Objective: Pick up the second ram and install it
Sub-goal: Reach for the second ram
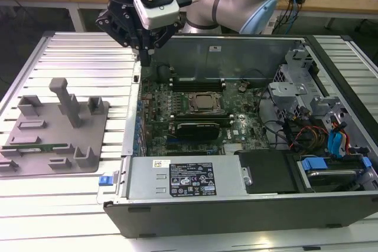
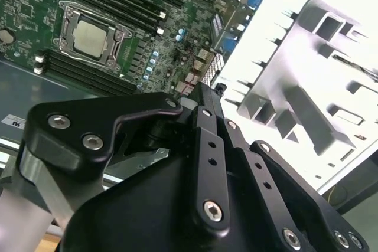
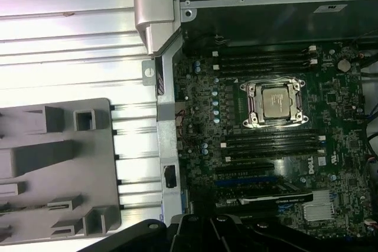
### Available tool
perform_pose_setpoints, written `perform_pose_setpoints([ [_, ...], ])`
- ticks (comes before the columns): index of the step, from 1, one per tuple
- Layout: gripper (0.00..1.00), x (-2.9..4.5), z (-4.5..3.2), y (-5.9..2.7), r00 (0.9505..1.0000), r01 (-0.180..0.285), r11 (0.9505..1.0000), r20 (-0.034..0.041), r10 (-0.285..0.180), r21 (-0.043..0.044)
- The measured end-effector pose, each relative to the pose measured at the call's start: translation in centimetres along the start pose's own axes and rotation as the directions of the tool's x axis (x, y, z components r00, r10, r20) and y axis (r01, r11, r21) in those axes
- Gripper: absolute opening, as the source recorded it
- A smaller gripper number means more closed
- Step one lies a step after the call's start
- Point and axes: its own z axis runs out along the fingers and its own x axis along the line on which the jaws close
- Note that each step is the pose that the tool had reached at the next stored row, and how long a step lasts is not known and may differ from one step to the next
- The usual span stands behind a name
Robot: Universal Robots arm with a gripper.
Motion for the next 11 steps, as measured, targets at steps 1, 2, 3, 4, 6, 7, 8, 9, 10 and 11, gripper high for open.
perform_pose_setpoints([
  [1, 0.08, 0.14, 0.00, -0.01, 1.0000, 0.000, 1.0000, 0.0000, 0.000, 0.0000],
  [2, 0.08, 0.31, -0.01, -0.02, 1.0000, 0.000, 1.0000, 0.0000, 0.000, 0.0000],
  [3, 0.08, 0.45, -0.01, -0.03, 1.0000, 0.000, 1.0000, 0.0000, 0.000, 0.0000],
  [4, 0.08, 0.55, -0.01, -0.04, 1.0000, 0.000, 1.0000, 0.0000, 0.000, 0.0000],
  [6, 0.08, 0.82, -0.02, -0.06, 1.0000, 0.000, 1.0000, 0.0000, 0.000, 0.0000],
  [7, 0.08, 1.09, -0.03, -0.08, 1.0000, 0.000, 1.0000, 0.0000, 0.000, 0.0001],
  [8, 0.08, 1.30, -0.03, -0.10, 1.0000, 0.000, 1.0000, 0.0000, 0.000, 0.0000],
  [9, 0.08, 1.52, -0.04, -0.11, 1.0000, 0.000, 1.0000, 0.0000, 0.000, 0.0000],
  [10, 0.08, 1.60, -0.04, -0.12, 1.0000, 0.000, 1.0000, 0.0000, 0.000, 0.0001],
  [11, 0.08, 1.77, -0.04, -0.13, 1.0000, 0.000, 1.0000, 0.0000, 0.000, 0.0000],
])
